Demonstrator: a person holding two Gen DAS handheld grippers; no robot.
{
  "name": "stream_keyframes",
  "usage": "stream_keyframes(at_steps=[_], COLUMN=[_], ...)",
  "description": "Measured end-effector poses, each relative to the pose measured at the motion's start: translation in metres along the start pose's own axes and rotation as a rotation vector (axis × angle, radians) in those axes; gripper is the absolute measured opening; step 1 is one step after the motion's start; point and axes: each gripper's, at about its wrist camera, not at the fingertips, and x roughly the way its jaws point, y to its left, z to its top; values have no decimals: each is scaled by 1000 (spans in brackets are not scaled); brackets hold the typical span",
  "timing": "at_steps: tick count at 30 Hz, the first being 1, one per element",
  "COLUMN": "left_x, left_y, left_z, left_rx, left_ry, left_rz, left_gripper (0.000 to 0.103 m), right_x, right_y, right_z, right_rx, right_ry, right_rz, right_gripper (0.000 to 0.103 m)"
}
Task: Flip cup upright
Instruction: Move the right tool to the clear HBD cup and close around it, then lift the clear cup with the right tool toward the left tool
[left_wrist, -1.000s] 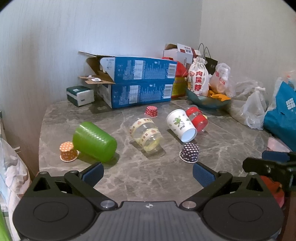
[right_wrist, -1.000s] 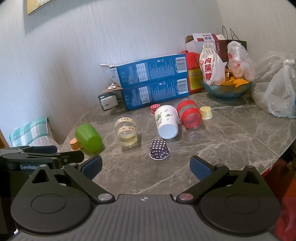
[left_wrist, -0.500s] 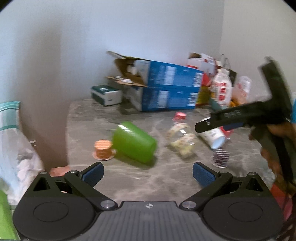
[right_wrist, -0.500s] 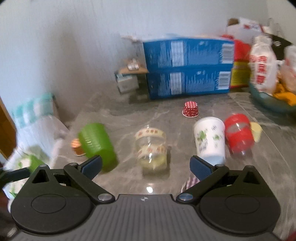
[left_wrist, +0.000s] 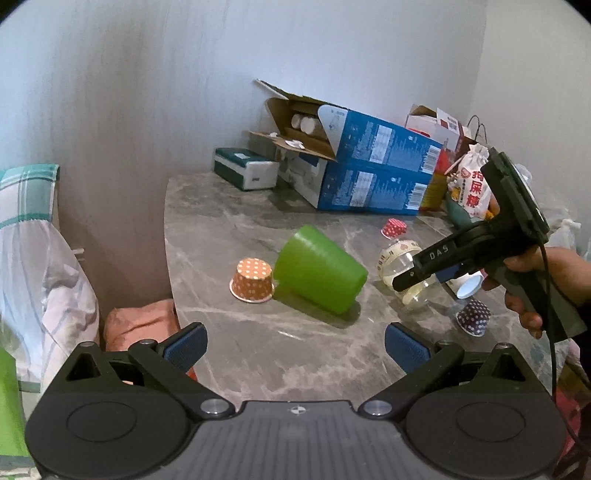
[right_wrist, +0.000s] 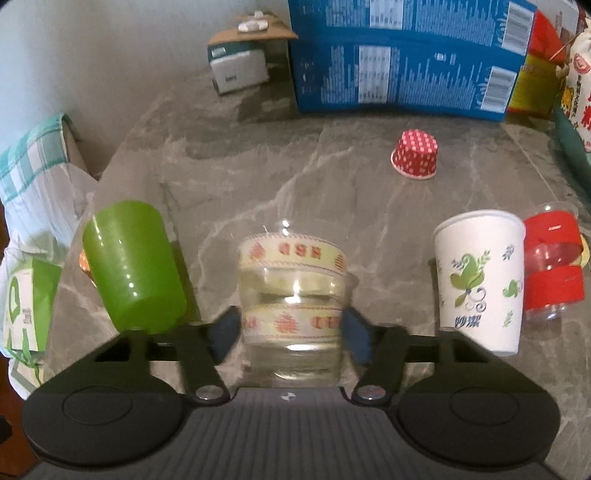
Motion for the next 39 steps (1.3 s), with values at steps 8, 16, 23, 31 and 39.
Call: stream_keyframes(at_steps=[8,16,23,31,39], left_x=[-25,-56,-67,-61,-20], left_y=[6,-8,-15,-29,-49], left_z=[-3,-20,-31,-28,-11], left_rx=[-48,-20,-33,-38,-47], left_ry=[-16,22,49,108,268], left_rz=[-84,-146,-166,-170,-233], left_gripper=[103,103,103,103,103], right_x=[-95,-131,-95,-91,-89], right_y=[21,35,33,40,41], right_z=[-60,-164,-168,-182,-183], right_rx=[21,91,157,149,144], right_ry=[-148,-152,-111,-115,-117], right_rz=[41,52,73,76,84], right_gripper=[56,56,56,57,61])
